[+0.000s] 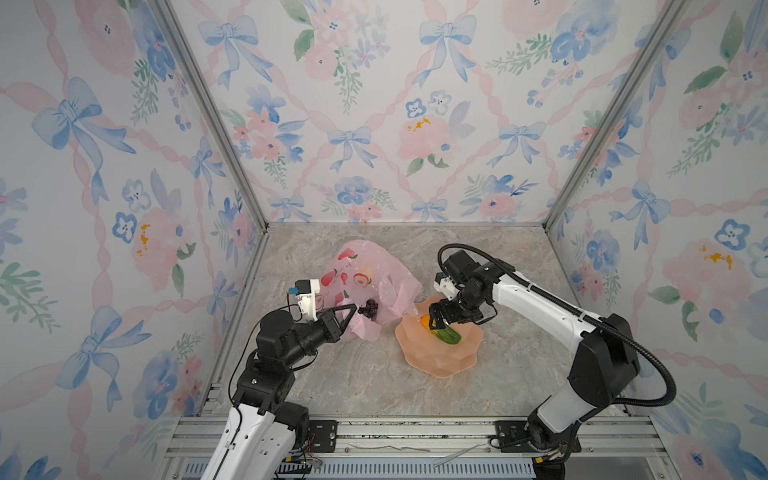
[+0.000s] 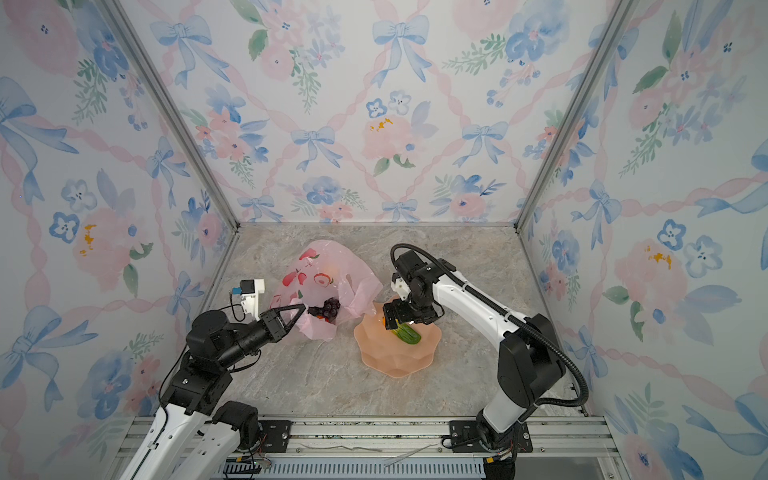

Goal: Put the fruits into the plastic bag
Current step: 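Lower the open right gripper onto the yellow-green papaya in the bowl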

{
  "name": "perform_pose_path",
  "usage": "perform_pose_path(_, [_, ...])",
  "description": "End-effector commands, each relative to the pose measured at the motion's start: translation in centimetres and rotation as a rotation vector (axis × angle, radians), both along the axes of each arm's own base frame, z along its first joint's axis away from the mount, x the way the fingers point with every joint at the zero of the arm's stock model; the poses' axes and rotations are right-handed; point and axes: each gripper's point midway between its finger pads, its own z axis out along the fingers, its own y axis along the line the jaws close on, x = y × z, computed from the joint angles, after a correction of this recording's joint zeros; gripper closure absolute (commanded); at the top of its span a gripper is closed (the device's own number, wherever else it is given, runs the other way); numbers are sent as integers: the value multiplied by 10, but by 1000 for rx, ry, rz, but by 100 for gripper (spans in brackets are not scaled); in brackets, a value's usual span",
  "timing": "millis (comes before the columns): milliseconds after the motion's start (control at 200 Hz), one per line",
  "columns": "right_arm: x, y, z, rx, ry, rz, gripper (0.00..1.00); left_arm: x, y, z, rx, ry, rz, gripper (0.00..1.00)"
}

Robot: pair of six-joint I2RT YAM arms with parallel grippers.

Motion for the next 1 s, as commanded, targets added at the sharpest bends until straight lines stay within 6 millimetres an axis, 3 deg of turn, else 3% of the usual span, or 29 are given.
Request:
perform_pose_path(0, [-5,6,-21,-12,46,31,3,-3,-1,-4,-7,9,-10,100])
perform_pose_path(330, [6,5,-51,-79,57,43,3,-3,-1,-5,-5,15,-9,100])
perform_pose_path(655, [-1,6,-71,-117,89,74,0,-3,0,-6,-3,18,-4,100])
perform_pose_path(995, [-8,0,-81,-233,42,109,13,-3,0,-5,-6,19,-2,100])
